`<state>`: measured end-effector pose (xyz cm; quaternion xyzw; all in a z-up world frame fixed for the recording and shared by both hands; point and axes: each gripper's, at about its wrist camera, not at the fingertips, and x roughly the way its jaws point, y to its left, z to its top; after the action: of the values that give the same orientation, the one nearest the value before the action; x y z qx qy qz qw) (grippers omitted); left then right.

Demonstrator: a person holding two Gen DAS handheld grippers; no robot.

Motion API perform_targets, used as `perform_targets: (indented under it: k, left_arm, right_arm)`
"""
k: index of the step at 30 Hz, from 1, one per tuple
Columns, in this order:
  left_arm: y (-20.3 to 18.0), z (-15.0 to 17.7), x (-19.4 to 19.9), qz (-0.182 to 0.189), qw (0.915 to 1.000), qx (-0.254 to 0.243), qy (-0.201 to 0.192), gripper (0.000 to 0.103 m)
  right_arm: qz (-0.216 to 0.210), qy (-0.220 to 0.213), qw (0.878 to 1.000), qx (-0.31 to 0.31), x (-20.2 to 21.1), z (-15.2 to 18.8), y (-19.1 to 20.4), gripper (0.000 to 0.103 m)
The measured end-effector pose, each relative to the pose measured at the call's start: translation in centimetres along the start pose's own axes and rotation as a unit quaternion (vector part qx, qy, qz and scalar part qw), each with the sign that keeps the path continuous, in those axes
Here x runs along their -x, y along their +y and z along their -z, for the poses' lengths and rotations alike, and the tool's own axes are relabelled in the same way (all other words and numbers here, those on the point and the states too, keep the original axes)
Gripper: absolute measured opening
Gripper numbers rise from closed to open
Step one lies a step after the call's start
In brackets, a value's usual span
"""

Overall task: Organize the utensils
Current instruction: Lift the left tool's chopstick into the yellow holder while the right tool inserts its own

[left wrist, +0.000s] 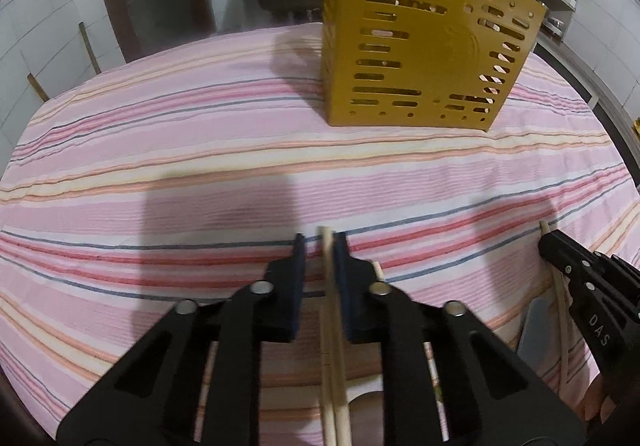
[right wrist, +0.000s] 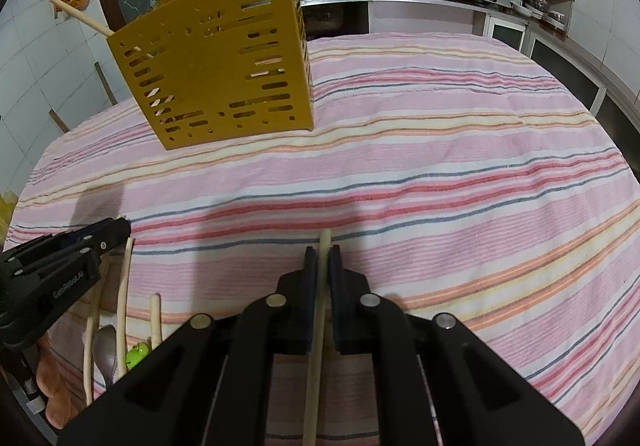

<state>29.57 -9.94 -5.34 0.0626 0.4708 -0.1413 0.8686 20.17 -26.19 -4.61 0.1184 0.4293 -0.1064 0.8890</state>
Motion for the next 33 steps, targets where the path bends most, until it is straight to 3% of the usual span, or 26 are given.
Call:
perform_targets:
  k: [10,19,33]
  left_arm:
    - [0.7,0.3,1.9,0.016,0.9994,0.015,-0.028,0.004]
    - [1.7,1.5,7.8,0.004,0.9933,0.018,-0.114,0.004]
    - [3.3,5.0,16.9,-0.011,0.9689,0.019,-0.247,0.004]
  right_arm:
    - [-0.006,-0.027,1.000,-0.009,1.4,-0.2,-0.1,0.006]
    - [-0.025,-0.093,0.995,-0.013,5.0,-0.1,-0.3,0.006]
    - [-0.049,-0.219,0.974,-0.009,12.6,1.5,-0.2,0.006]
